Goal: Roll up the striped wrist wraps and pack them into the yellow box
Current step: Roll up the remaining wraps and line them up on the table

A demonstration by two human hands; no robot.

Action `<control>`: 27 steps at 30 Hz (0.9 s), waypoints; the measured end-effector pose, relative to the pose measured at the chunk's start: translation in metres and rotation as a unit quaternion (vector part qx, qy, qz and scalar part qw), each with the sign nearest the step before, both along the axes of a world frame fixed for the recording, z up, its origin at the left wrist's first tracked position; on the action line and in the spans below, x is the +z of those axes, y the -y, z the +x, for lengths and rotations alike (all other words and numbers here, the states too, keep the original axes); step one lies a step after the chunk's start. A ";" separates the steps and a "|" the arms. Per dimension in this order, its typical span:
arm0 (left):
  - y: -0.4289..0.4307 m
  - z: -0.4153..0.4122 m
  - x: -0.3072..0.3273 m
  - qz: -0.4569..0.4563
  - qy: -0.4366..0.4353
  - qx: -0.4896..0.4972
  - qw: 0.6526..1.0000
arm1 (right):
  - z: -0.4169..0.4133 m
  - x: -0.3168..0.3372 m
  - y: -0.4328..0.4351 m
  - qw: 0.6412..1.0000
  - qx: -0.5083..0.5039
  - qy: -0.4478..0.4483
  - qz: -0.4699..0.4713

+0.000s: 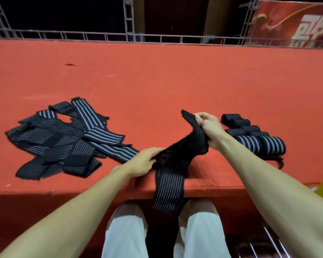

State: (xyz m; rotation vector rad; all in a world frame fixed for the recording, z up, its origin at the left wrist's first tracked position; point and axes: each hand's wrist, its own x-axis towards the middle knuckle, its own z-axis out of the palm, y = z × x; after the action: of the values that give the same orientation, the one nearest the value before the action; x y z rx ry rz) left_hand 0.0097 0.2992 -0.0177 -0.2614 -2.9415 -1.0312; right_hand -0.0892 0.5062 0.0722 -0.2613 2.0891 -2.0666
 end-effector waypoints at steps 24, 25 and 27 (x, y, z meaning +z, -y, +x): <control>-0.002 -0.008 0.072 0.239 0.170 -0.038 0.955 | 0.006 0.046 -0.003 0.987 0.147 -0.001 -0.070; -0.006 -0.007 0.085 0.312 0.170 -0.082 0.931 | 0.009 0.052 -0.004 0.987 0.137 -0.008 -0.082; -0.019 0.000 0.108 0.387 0.161 -0.123 0.900 | 0.012 0.061 -0.006 0.987 0.123 -0.015 -0.104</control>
State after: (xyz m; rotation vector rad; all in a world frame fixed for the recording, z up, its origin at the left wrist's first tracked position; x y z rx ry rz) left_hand 0.0097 0.3178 0.0904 -0.4721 -2.4758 -2.3542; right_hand -0.0767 0.5125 0.1336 -0.5534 1.7534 -2.1377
